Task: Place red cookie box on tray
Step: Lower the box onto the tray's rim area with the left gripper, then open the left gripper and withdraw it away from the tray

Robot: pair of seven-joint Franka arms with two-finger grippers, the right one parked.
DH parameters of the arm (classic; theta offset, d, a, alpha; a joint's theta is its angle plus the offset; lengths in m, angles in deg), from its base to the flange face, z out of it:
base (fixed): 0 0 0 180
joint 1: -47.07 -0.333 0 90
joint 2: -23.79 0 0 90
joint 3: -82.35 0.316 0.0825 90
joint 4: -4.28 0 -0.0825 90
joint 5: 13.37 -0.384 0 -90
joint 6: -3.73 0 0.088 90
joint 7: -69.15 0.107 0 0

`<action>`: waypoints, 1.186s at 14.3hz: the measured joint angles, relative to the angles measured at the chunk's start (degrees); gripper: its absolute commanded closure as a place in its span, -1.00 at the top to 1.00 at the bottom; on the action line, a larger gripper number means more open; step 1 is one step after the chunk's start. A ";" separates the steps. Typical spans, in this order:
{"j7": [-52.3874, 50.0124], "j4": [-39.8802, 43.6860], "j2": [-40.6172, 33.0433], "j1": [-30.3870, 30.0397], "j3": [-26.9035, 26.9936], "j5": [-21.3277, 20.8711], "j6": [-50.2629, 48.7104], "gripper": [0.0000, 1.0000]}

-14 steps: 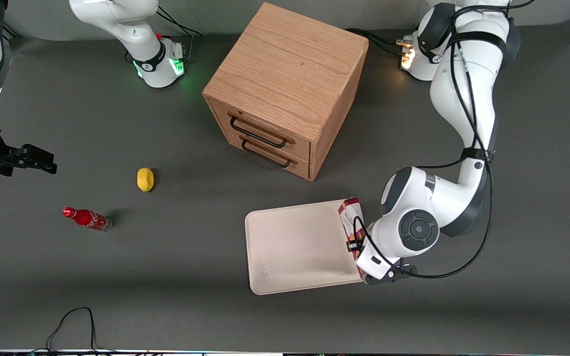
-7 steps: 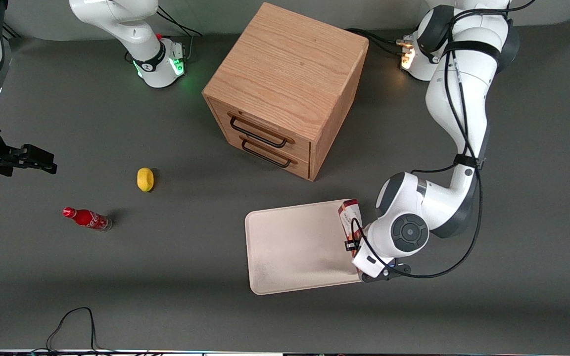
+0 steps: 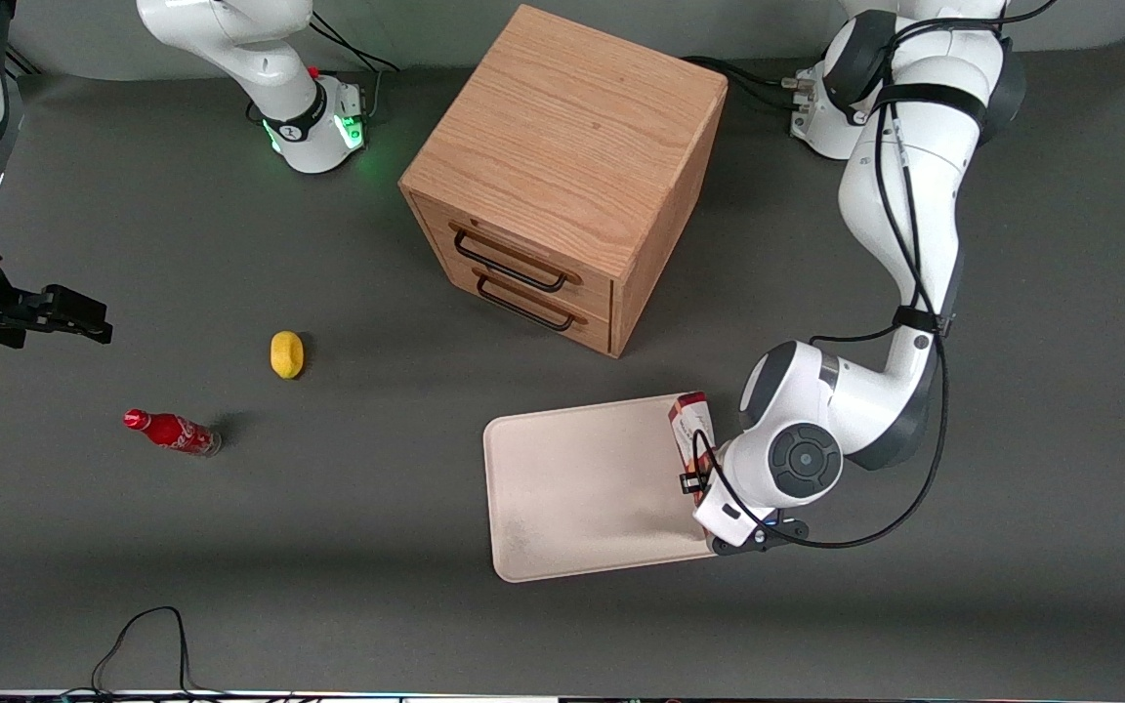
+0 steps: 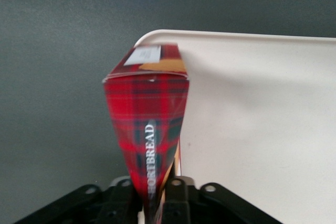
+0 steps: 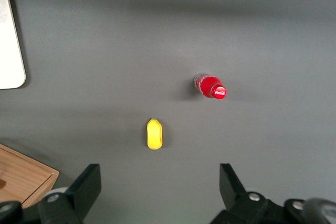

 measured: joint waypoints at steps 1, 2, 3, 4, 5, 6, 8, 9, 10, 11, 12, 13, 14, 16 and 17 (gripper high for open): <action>0.00 0.00 -0.01 0.00 0.00 0.00 0.05 1.00; 0.00 0.00 -0.01 0.00 0.00 0.00 0.13 1.00; 0.00 0.00 -0.01 0.00 0.00 0.00 0.19 1.00; 0.00 0.00 -0.01 0.00 0.00 0.00 0.21 1.00; 0.00 0.00 -0.01 0.00 0.00 0.00 0.23 1.00; 0.00 0.00 -0.01 0.00 0.00 0.00 0.27 1.00; 0.00 0.01 -0.04 0.00 0.00 0.00 0.33 1.00; 0.00 0.01 -0.04 -0.01 0.01 0.00 0.33 1.00; 0.00 0.01 -0.05 -0.01 0.01 0.00 0.34 1.00; 0.00 0.03 -0.08 -0.02 0.01 0.00 0.33 1.00; 0.01 0.09 -0.17 -0.05 0.03 -0.04 0.25 1.00; 0.10 0.23 -0.47 -0.24 0.08 -0.10 -0.55 1.00; 0.64 0.26 -1.28 -0.78 0.11 -0.12 -3.10 1.00; 1.87 0.00 -4.65 -2.18 0.10 -0.04 -8.84 1.00; 2.28 -0.57 -7.17 -2.74 0.08 0.10 -11.25 0.98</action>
